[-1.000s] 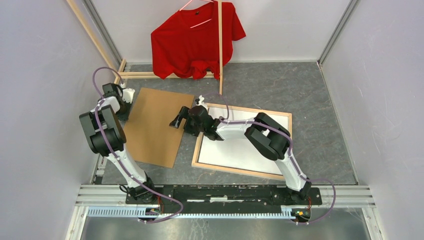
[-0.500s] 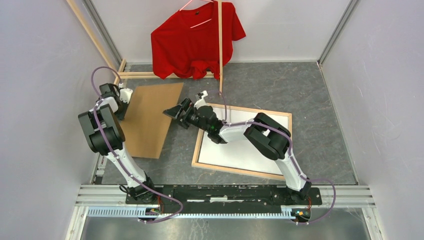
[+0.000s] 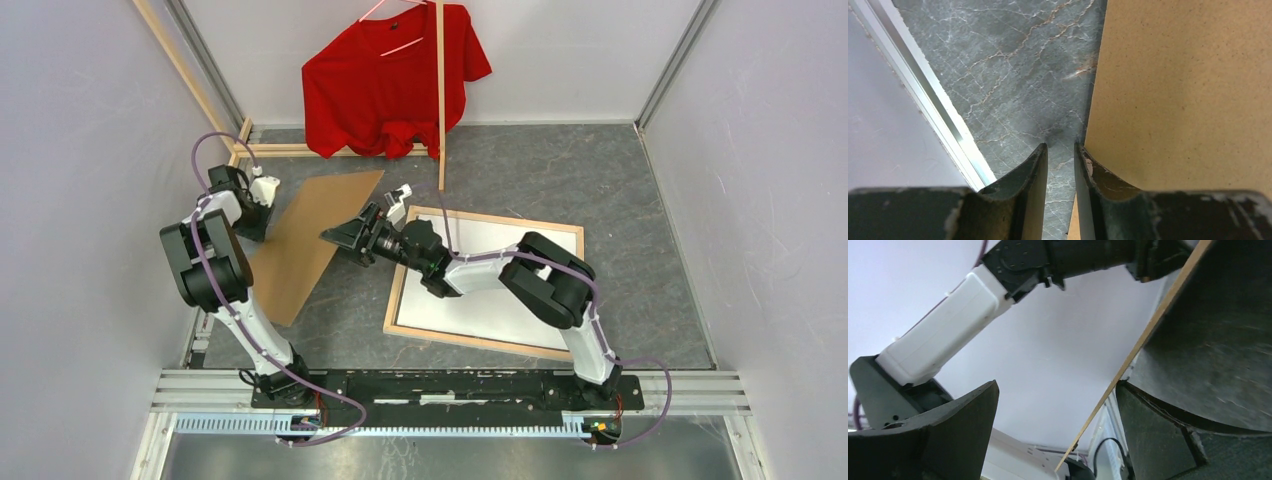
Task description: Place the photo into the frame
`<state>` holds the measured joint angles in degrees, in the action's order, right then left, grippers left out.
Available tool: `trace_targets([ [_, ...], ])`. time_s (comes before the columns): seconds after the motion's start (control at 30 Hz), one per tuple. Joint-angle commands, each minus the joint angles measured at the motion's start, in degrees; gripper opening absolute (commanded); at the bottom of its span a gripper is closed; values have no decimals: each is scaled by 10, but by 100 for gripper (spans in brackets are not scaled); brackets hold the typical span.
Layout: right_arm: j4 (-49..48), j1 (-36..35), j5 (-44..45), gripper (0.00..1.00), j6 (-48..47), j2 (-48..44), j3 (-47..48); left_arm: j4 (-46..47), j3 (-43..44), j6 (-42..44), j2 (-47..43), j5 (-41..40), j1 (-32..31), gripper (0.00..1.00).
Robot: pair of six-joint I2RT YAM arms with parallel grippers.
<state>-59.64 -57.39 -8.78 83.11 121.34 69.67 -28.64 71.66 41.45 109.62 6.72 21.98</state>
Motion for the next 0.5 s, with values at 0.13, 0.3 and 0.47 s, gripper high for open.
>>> trace_targets([
  [0.13,155,14,57,78,-51,-98,-44,-132,-21,-31,9,93,-19,35],
  [0.3,179,23,59,57,-49,-83,-32,-154,-25,-29,-21,111,-54,36],
  [0.47,184,29,62,31,-47,-96,-47,-189,-11,-18,-60,156,-70,37],
])
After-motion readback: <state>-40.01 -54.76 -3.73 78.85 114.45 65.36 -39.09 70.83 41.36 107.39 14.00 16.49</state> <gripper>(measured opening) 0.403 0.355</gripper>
